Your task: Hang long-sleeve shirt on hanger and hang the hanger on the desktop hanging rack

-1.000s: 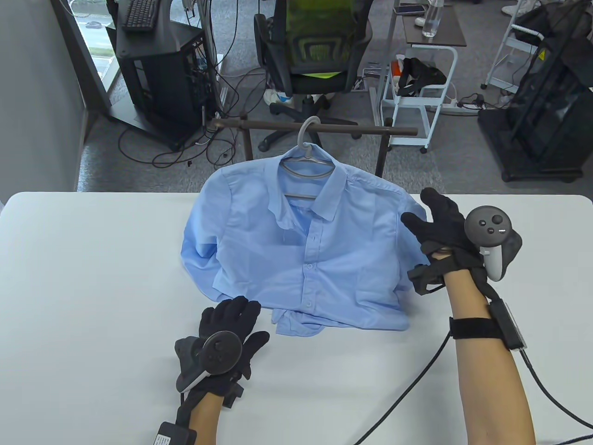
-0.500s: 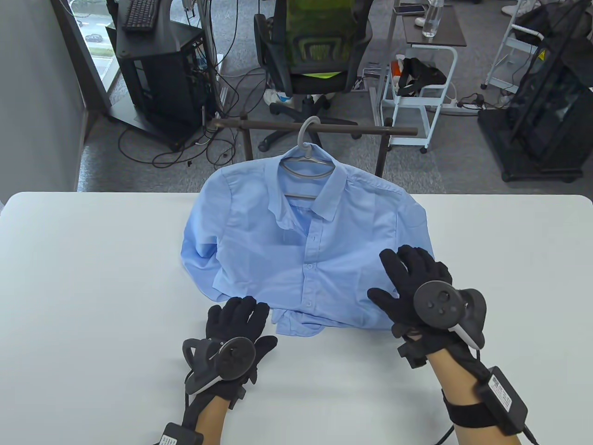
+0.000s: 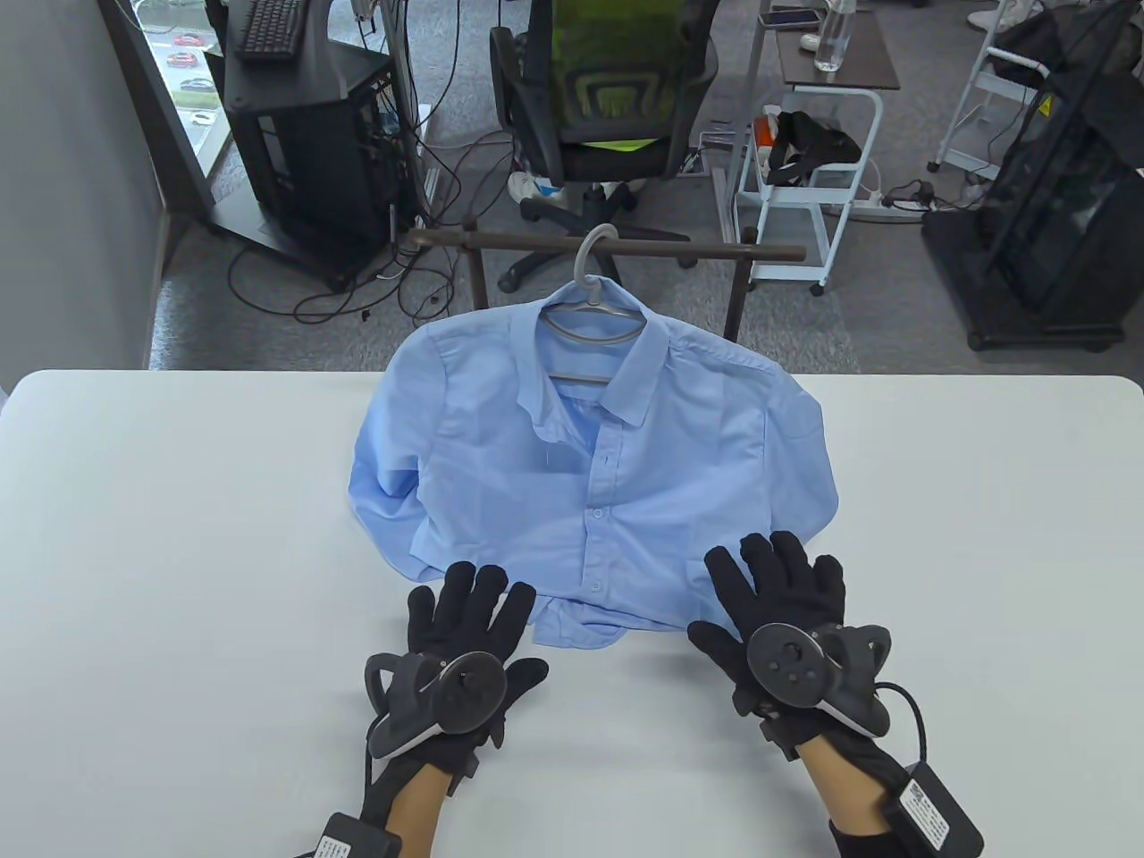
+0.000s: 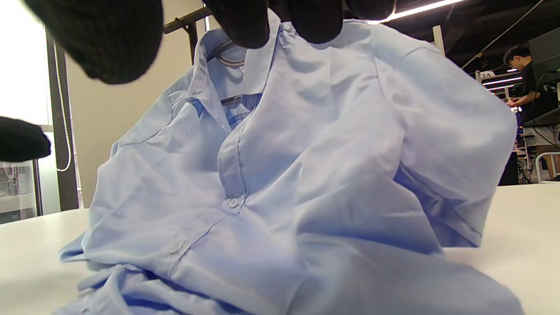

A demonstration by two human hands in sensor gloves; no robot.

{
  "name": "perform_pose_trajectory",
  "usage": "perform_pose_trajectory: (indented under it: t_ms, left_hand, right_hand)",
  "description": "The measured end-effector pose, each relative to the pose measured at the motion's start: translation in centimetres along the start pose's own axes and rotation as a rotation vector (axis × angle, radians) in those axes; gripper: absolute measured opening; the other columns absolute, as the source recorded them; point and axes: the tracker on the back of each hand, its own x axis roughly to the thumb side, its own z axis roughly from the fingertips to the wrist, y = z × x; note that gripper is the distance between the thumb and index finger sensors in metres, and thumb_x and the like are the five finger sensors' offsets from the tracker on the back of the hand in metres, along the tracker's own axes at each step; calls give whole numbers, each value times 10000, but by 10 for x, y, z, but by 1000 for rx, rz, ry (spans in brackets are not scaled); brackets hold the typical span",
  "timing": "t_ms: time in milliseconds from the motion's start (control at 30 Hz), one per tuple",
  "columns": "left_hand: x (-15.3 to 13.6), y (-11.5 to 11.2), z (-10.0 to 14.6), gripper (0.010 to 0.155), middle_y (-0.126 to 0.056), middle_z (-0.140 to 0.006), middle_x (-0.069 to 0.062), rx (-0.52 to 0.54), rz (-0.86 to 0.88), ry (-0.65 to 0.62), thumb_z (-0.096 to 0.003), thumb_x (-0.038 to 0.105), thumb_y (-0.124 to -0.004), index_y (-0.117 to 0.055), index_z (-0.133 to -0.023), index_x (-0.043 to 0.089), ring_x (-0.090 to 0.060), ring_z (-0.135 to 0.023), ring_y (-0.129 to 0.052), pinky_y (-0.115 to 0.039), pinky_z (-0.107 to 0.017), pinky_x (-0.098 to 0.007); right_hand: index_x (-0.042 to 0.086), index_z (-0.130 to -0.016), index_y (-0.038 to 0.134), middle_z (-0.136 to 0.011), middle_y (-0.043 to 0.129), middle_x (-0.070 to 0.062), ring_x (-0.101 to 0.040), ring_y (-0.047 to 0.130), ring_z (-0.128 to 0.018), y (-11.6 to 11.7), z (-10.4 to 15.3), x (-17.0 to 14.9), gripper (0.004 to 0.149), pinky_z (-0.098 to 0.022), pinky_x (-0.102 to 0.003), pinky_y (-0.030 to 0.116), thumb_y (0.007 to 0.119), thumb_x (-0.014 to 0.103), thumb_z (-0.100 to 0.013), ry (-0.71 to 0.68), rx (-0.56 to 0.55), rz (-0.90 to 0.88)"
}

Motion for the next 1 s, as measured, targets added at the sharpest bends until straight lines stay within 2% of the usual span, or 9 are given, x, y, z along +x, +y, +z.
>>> perform_pose_trajectory:
  t_ms: [133, 300, 533, 1000]
  left_hand:
    - [3, -3, -2, 858, -396, -1206, -108, -18, -9, -11, -378, 639, -759, -530, -1124, 284, -453, -1133, -347, -300, -700, -720]
    - [6, -8, -3, 867, -359, -1208, -100, -42, -10, -23, -372, 648, -755, -507, -1127, 298, -448, -1133, -311, -281, -701, -717]
    - [10, -7, -2, 885, -332, -1208, -96, -35, -21, -31, -365, 657, -752, -482, -1129, 301, -440, -1134, -290, -268, -703, -713]
    - [10, -7, -2, 888, -333, -1206, -100, -40, -11, -28, -363, 659, -751, -487, -1128, 296, -443, -1131, -291, -275, -704, -713]
  right_hand:
    - [338, -1077, 585, -1118, 482, -136, -479, 436, -1066, 12, 4, 0, 847, -681, -803, 328, 788, 729, -354, -40, 41, -4]
    - [357, -1086, 545, -1130, 451, -124, -475, 403, -1076, 25, 13, 7, 888, -676, -812, 316, 765, 773, -334, -92, 80, 17]
    - [369, -1088, 527, -1134, 435, -118, -474, 384, -1078, 32, 21, 9, 891, -677, -810, 311, 761, 776, -331, -115, 108, 33]
    - [368, -1092, 519, -1134, 428, -123, -470, 369, -1077, 32, 26, 5, 888, -677, -807, 305, 759, 770, -339, -98, 141, 26]
